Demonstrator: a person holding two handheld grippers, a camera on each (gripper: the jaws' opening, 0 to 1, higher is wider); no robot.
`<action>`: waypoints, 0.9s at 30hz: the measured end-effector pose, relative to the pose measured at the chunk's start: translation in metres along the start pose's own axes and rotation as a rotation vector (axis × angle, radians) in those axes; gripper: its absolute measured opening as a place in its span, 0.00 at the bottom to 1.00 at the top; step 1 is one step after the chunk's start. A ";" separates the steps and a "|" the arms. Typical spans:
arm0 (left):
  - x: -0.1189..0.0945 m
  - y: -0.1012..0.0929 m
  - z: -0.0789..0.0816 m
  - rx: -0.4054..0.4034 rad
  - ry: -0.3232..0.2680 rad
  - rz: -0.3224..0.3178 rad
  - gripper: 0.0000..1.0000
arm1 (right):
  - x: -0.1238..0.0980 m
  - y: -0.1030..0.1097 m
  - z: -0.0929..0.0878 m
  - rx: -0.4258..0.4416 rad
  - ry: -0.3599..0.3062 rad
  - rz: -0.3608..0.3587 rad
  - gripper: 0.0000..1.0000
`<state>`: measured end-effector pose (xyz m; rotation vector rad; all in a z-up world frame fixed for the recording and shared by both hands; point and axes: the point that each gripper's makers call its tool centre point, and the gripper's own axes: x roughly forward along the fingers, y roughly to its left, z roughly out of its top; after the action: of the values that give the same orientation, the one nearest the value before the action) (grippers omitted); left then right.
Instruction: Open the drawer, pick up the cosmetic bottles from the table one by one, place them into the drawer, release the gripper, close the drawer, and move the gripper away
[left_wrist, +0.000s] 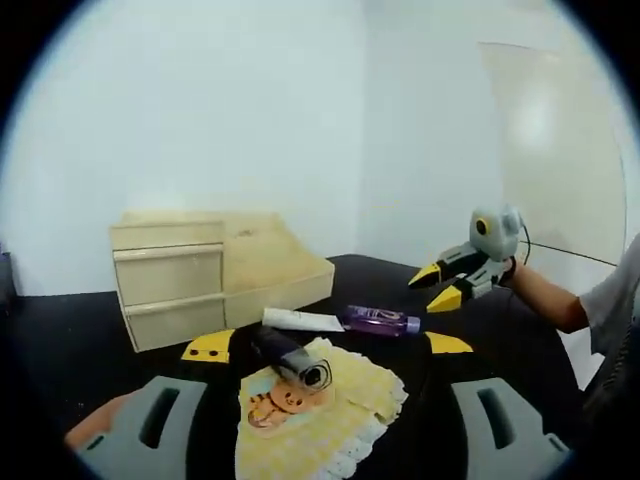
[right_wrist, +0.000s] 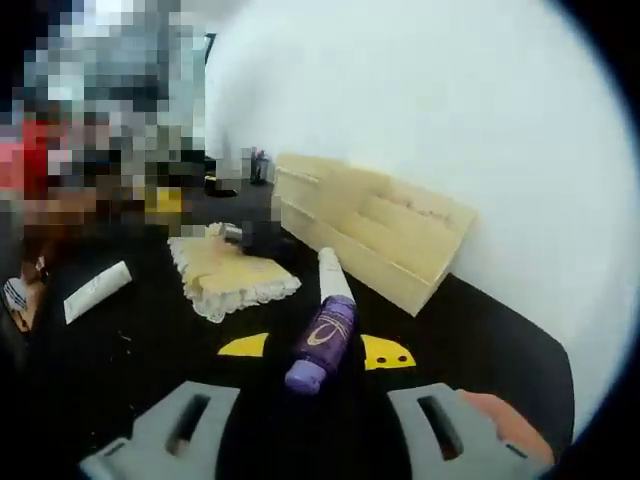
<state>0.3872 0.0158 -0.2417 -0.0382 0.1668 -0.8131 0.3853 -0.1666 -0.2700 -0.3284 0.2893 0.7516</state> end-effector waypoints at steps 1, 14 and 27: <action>0.001 -0.002 -0.001 0.000 -0.007 -0.005 0.67 | 0.001 -0.001 -0.003 0.012 0.003 -0.011 0.29; -0.004 -0.018 -0.012 -0.032 -0.049 -0.043 0.65 | 0.007 -0.001 -0.033 0.139 0.056 -0.052 0.27; -0.005 -0.038 -0.022 0.046 -0.013 -0.049 0.65 | 0.014 0.001 -0.042 0.240 0.077 -0.052 0.25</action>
<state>0.3533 -0.0057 -0.2591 -0.0044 0.1351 -0.8654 0.3886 -0.1741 -0.3138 -0.1376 0.4381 0.6456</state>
